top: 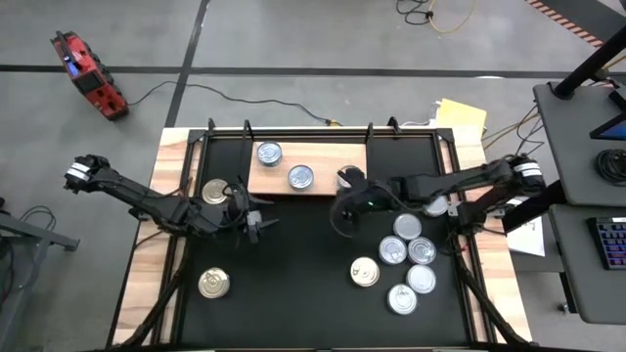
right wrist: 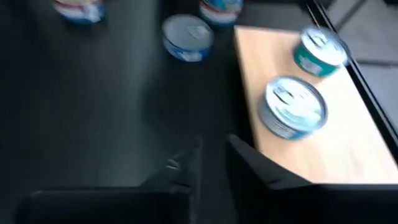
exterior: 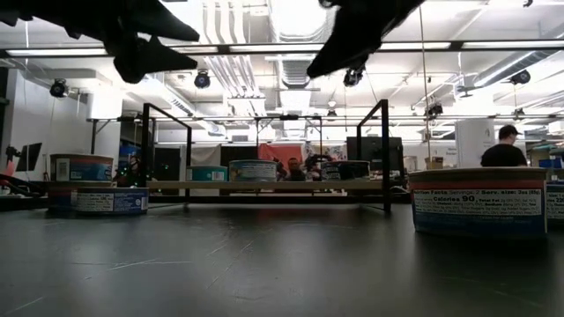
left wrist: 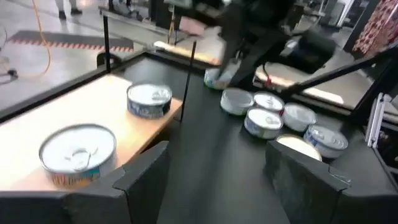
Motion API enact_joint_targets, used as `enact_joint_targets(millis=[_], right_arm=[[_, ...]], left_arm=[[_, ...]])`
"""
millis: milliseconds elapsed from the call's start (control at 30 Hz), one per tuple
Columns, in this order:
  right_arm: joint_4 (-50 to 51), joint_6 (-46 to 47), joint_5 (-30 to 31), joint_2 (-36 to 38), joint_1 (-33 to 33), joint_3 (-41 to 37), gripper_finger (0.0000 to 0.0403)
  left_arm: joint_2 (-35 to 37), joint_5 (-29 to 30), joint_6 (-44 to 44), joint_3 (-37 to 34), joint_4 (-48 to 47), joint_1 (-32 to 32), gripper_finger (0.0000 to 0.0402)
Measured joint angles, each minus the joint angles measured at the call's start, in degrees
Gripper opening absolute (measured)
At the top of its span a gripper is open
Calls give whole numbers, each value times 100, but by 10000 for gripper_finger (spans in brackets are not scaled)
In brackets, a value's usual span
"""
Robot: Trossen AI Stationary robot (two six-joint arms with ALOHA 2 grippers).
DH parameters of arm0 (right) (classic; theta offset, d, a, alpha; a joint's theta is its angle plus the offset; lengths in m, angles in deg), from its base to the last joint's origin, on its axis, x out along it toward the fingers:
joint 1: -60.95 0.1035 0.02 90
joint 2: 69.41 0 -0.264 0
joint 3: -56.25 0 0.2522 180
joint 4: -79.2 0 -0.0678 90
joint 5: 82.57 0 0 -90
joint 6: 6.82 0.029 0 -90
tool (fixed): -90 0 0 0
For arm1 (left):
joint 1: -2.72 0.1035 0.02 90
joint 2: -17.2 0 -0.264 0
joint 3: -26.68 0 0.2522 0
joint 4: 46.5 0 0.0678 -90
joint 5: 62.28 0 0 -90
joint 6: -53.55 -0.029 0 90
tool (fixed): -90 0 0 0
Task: Stack canned seafood by type on shelf
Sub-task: Stack the blue tuna can on top of the other blue tuna can on the shelf
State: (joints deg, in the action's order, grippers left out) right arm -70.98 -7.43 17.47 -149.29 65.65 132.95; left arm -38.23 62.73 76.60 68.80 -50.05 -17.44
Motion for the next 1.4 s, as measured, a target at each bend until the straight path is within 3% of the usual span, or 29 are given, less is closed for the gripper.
enact_joint_targets(millis=[133,500,833,1000,1133,1400], right_arm=[[-793,42,-1,338,375,-620,14],[-2391,264,3,519,1170,-1669,13],[-2363,320,21,405,1529,-1984,13],[-1821,705,53,551,1579,-2037,13],[-1083,1279,59,582,1581,-2051,13],[-781,1749,64,597,1581,-2111,13]], left_arm=[[-242,-2,222,0,39,2,249],[-799,-33,923,0,126,-19,240],[-1207,-452,1573,15,130,-106,232],[-1571,-690,1612,318,-6,-263,232],[-1869,-873,1694,798,-770,-352,232],[-2522,-1011,1971,2143,-3503,-409,232]])
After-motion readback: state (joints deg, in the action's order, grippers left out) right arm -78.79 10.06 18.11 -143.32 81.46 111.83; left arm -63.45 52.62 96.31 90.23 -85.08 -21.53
